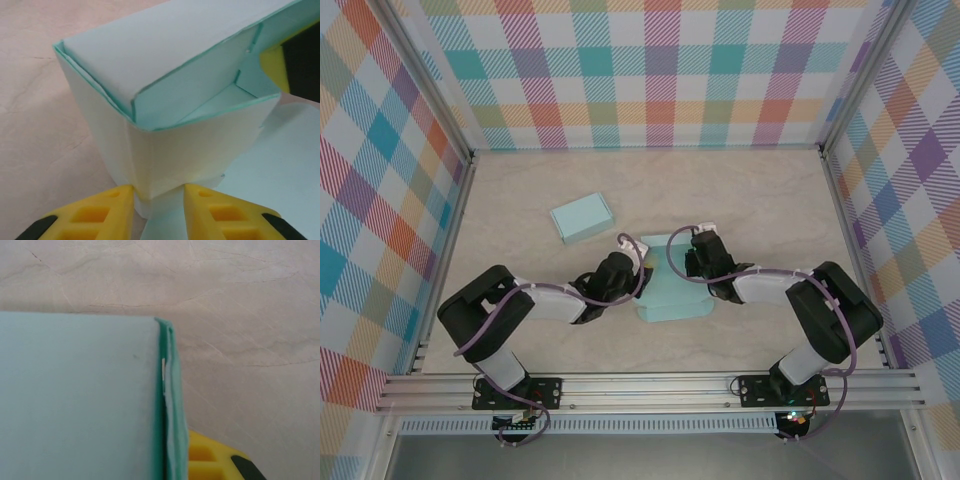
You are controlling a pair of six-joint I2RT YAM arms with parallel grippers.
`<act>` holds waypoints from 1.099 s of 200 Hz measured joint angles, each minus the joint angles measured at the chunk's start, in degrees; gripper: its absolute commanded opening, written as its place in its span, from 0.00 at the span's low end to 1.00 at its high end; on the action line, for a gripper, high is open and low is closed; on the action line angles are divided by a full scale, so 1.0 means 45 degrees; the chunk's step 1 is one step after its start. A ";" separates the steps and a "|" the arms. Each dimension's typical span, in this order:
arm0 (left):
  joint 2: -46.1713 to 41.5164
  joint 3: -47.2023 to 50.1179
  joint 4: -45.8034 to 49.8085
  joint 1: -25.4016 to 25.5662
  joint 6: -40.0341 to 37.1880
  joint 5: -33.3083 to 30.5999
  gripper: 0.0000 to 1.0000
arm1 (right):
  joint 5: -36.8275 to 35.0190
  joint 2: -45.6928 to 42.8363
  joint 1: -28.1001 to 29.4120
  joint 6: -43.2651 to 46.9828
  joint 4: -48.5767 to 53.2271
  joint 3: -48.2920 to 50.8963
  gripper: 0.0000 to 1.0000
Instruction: Fold the paper box
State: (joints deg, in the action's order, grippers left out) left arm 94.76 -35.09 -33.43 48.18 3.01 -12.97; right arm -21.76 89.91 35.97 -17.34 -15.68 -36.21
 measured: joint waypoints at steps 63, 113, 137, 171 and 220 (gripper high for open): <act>0.0350 0.0000 -0.0792 0.0471 -0.0350 -0.2861 0.34 | -0.0651 0.0345 0.0733 -0.0321 0.0019 -0.0287 0.00; 0.0350 0.0000 -0.1039 0.0515 -0.0675 -0.3905 0.16 | -0.0651 0.0350 0.0865 -0.0447 0.0024 -0.0291 0.00; 0.0359 -0.0005 -0.1171 0.0520 -0.0578 -0.4401 0.09 | -0.0656 0.0340 0.0981 -0.0729 0.0034 -0.0291 0.00; 0.0962 -0.0437 -0.1326 0.0767 -0.0583 -0.5853 0.09 | -0.1224 0.0340 0.1535 -0.1753 0.0476 -0.0437 0.00; 0.1671 -0.1273 -0.1214 0.1253 0.0185 -0.8597 0.09 | -0.2225 0.0588 0.2254 -0.4148 0.2215 -0.1603 0.00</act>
State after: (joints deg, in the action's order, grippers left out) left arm 102.28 -40.82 -38.89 53.82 3.84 -51.66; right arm -31.77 92.55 46.11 -36.01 -5.72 -43.42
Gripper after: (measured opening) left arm 0.091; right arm 0.104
